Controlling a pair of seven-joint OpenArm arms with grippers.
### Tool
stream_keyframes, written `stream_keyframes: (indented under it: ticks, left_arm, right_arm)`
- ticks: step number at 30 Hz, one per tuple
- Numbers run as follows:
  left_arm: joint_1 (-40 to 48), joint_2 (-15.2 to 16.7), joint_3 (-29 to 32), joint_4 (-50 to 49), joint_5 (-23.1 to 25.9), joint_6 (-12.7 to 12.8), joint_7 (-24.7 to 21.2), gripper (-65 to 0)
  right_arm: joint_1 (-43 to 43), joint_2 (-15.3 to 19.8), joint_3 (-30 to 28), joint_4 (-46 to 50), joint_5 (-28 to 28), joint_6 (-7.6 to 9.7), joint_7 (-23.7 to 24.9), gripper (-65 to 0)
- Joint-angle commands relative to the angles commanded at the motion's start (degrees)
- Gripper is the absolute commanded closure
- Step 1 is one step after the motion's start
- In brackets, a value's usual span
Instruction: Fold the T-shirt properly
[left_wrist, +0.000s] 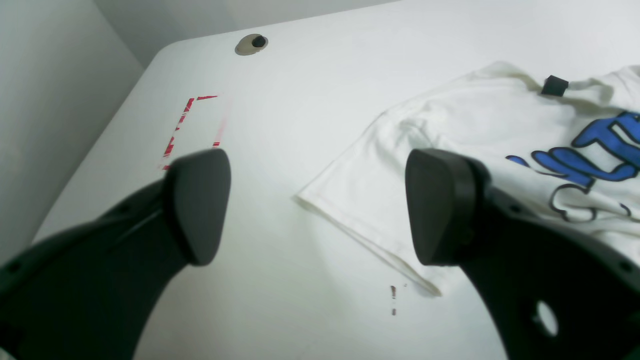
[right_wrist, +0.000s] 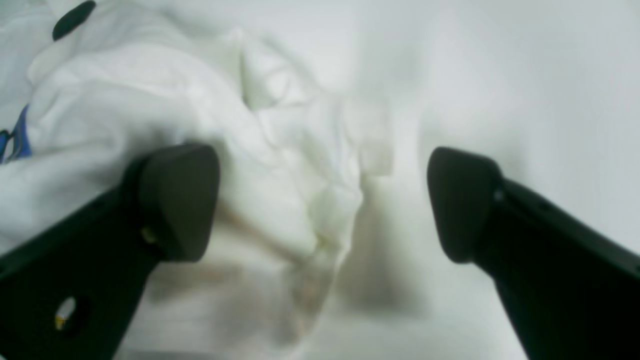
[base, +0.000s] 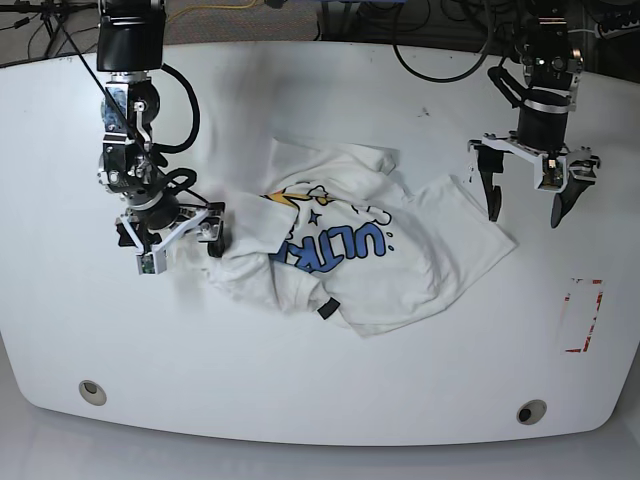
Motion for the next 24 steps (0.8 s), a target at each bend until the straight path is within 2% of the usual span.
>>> stream_keyframes:
  ticks: [5, 7, 17, 24]
  left_arm:
    - [-0.1, 0.1, 0.0, -0.4, 0.1, 0.0, 0.2, -51.8]
    - [-0.2, 0.1, 0.1, -0.7, 0.3, -0.1, 0.0, -51.9]
    - [0.0, 0.1, -0.2, -0.4, 0.5, -0.1, 0.1, -51.8]
    - [0.1, 0.0, -0.2, -0.3, 0.4, 0.0, 0.2, -52.0]
  right_arm:
    - [0.8, -1.3, -1.4, -1.9, 0.0, -0.53, 0.7, -61.7]
    - [1.4, -3.3, -4.3, -3.1, -0.7, -1.28, 1.2, -58.0]
    - [3.2, -4.2, -6.9, -8.2, -2.1, -1.09, 1.9, -54.1]
    - [3.8, -5.5, -10.0, -9.7, -4.3, -1.11, 2.4, -41.2]
